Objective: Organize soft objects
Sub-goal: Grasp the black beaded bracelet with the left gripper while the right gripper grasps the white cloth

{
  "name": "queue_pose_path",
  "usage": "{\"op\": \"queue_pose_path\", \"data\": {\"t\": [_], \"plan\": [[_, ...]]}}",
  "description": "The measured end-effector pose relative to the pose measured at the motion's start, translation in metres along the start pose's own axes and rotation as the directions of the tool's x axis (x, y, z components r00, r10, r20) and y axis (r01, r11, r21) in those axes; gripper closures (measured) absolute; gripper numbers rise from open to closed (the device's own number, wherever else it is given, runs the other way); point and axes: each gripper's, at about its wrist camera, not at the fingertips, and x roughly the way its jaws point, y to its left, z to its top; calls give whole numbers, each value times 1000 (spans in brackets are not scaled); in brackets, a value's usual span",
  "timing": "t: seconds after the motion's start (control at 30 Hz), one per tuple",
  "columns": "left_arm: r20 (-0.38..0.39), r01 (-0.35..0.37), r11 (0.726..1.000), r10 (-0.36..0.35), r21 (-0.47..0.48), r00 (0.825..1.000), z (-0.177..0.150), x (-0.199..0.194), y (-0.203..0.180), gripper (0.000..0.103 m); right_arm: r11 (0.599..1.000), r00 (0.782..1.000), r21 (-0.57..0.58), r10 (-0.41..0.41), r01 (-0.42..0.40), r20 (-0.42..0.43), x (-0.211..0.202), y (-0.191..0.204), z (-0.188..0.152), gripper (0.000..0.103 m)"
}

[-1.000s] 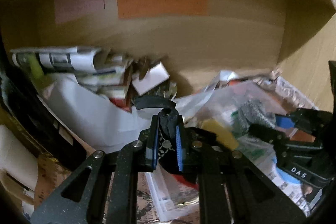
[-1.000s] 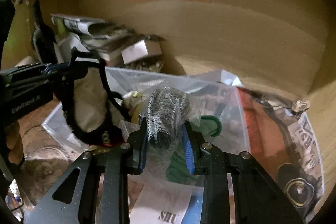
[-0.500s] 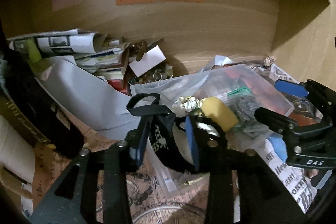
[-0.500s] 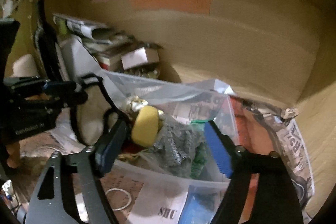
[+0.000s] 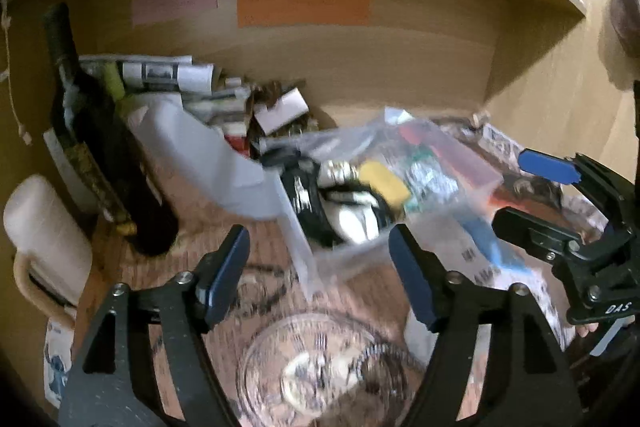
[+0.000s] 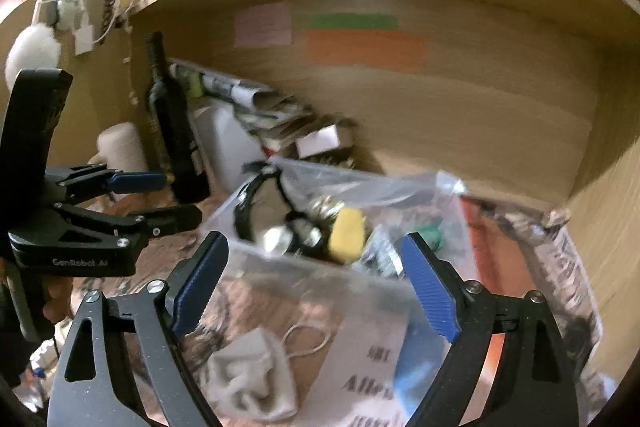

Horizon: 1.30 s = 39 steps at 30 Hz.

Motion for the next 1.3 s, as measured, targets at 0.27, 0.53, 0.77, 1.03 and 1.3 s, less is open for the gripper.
{"op": "queue_pose_path", "data": {"t": [0.27,0.53,0.77,1.03,1.3], "plan": [[-130,41,999,-42,-9,991,-45,11,-4,31,993,986,73,98,-88,-134,16,12,-43,16],[-219,66,997,-72,-36,973,-77,22,-11,31,988,955,106,138,-114,-262,38,15,-83,32],[-252,128,991,-131,-26,959,-85,32,-31,31,984,959,135,143,-113,-246,29,6,-92,63],[-249,109,994,-102,13,963,-90,45,-47,30,987,978,145,94,-67,-188,10,-8,-90,70],[-206,99,994,-86,55,975,-94,42,-55,47,985,988,165,74,-52,-136,-1,-24,-81,70]]}}
